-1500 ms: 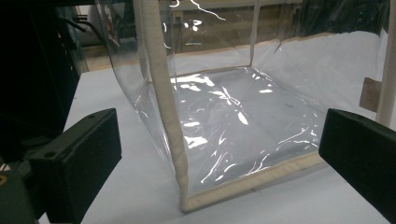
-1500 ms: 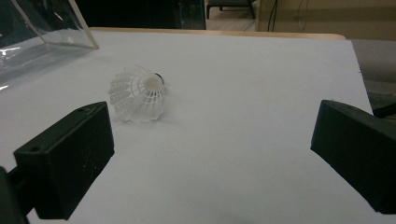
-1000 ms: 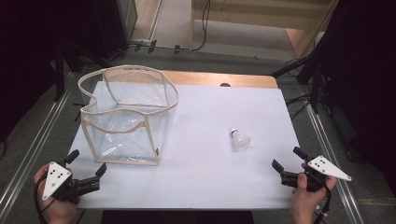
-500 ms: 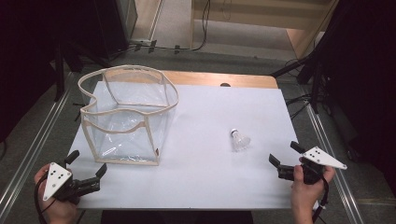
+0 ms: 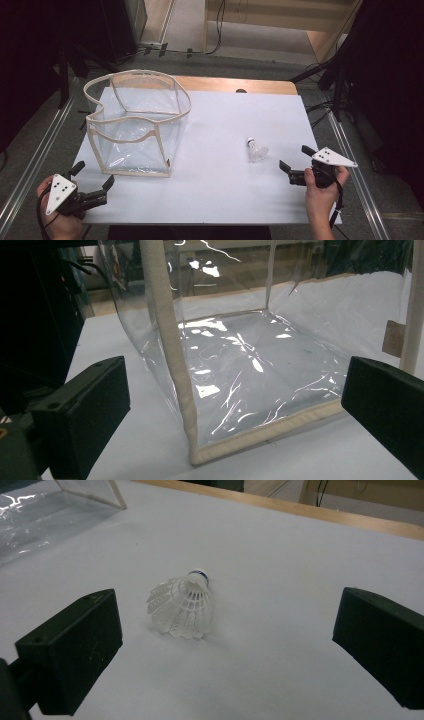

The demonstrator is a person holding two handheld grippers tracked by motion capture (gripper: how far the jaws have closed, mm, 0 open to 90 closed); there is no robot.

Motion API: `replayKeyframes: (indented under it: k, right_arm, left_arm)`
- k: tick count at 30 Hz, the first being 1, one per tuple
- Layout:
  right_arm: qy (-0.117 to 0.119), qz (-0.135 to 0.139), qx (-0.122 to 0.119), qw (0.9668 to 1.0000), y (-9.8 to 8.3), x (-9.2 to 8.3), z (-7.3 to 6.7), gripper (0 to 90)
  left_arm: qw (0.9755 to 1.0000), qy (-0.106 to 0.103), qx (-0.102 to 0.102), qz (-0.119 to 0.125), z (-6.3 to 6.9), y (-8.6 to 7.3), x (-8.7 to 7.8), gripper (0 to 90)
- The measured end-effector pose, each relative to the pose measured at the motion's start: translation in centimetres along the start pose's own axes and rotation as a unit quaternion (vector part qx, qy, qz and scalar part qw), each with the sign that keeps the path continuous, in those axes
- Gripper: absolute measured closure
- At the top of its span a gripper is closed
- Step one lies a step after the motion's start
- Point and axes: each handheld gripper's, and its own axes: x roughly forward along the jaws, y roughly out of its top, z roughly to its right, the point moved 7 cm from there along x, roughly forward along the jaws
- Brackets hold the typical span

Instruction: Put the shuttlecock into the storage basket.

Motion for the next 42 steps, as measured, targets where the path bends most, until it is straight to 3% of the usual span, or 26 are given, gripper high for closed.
replayKeyframes:
  k: [12,21,23,29,31,38,42]
  right_arm:
    - [0.018,-0.04,-0.003,0.999,-0.1,2.1,-0.4,0.0]
    - [0.018,-0.075,-0.014,0.9969,-0.3,4.1,-0.7,0.0]
    - [0.011,-0.079,-0.018,0.9967,-0.3,4.5,-0.6,6.9]
    - [0.018,-0.095,-0.019,0.9952,-0.5,5.8,-0.6,7.2]
    - [0.023,-0.1,-0.022,0.9944,-0.6,6.3,-0.7,12.7]
    - [0.029,-0.116,-0.024,0.9925,-0.6,7.5,-0.9,12.8]
    - [0.033,-0.12,-0.024,0.9919,-0.6,8.0,-1.1,17.7]
  left_arm:
    - [1.0,0.001,0.002,-0.002,0.0,0.0,0.0,0.0]
    - [1.0,0.001,0.003,-0.003,0.0,0.0,0.0,0.0]
    - [1.0,0.001,0.004,-0.003,0.0,0.0,0.0,0.0]
    - [1.0,0.0,0.004,-0.003,0.0,0.0,0.0,0.0]
    - [1.0,0.0,0.004,-0.003,0.0,0.0,0.0,0.0]
    - [1.0,-0.001,0.004,-0.003,0.1,0.0,0.0,0.0]
    - [1.0,-0.001,0.004,-0.003,0.1,0.0,0.0,0.0]
